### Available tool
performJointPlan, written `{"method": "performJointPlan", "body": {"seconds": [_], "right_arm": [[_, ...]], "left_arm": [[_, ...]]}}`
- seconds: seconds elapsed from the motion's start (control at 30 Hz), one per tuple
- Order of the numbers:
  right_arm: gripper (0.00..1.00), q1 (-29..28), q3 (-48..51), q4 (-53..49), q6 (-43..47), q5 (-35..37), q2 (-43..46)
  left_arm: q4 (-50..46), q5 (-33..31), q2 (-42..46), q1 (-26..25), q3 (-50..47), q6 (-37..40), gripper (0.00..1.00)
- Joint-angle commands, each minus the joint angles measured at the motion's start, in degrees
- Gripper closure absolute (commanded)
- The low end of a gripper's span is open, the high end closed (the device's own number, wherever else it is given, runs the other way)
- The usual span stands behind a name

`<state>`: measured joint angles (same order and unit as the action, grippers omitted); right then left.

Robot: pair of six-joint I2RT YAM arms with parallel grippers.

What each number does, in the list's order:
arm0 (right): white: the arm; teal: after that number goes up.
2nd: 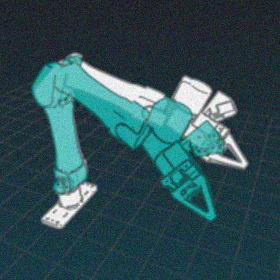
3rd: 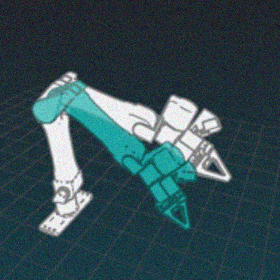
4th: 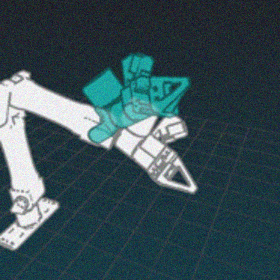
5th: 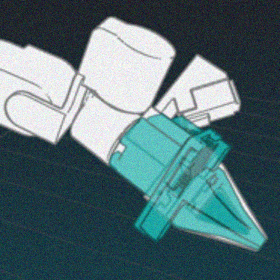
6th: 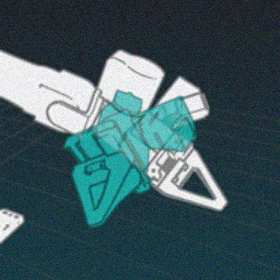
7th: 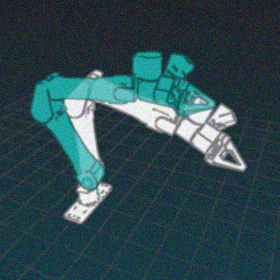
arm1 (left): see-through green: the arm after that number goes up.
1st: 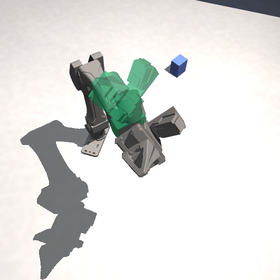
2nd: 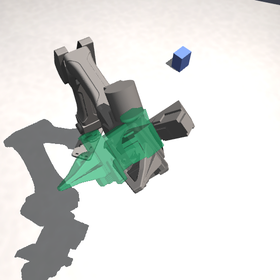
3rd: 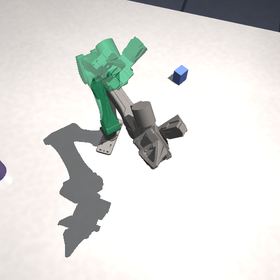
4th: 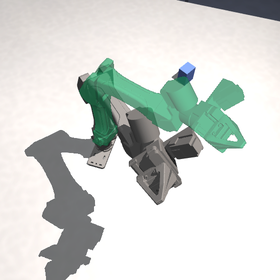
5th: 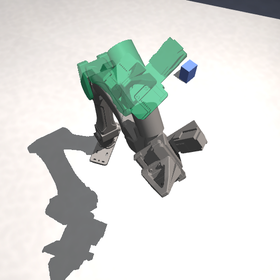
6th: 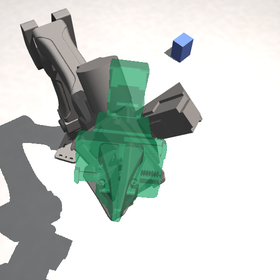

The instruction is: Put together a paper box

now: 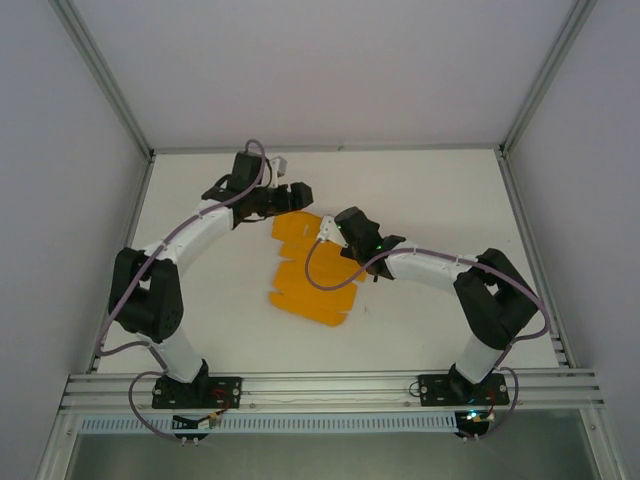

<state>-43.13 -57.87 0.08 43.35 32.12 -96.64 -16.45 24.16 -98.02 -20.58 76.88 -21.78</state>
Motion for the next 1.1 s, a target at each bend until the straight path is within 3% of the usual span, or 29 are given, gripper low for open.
{"method": "performJointPlan", "body": {"seconds": [0.0, 0.13, 0.37, 0.53, 0.83, 0.93, 1.07], "right_arm": [[1.00, -0.4, 0.7, 1.4, -1.5, -0.7, 1.5], [1.00, -0.5, 0.8, 1.7, -2.6, -2.0, 2.2], [1.00, -0.8, 1.1, 2.3, -4.0, -4.3, 2.1], [1.00, -0.8, 1.6, 3.6, -6.0, -5.7, 2.8], [1.00, -0.9, 2.8, 6.0, -9.5, -9.5, 3.6], [1.00, -0.9, 2.8, 6.4, -8.3, -7.4, 3.6], [1.00, -0.8, 2.9, 5.9, -7.1, -6.3, 4.2]], "left_arm": [[-1.7, 3.6, -1.1, -1.4, 1.8, 0.0, 0.28], [-2.6, 2.6, -2.4, -2.1, 1.0, -0.2, 0.32], [5.6, 8.6, -3.9, -3.3, -1.9, -4.1, 0.51], [9.2, 8.3, -4.5, -4.1, -3.5, -6.7, 0.52], [32.6, 12.1, -5.1, -4.5, -12.6, -20.7, 0.52], [29.2, 10.9, -4.0, -4.5, -12.5, -18.3, 0.52], [19.3, 4.1, 0.2, -4.5, -12.4, -11.4, 0.45]]}}
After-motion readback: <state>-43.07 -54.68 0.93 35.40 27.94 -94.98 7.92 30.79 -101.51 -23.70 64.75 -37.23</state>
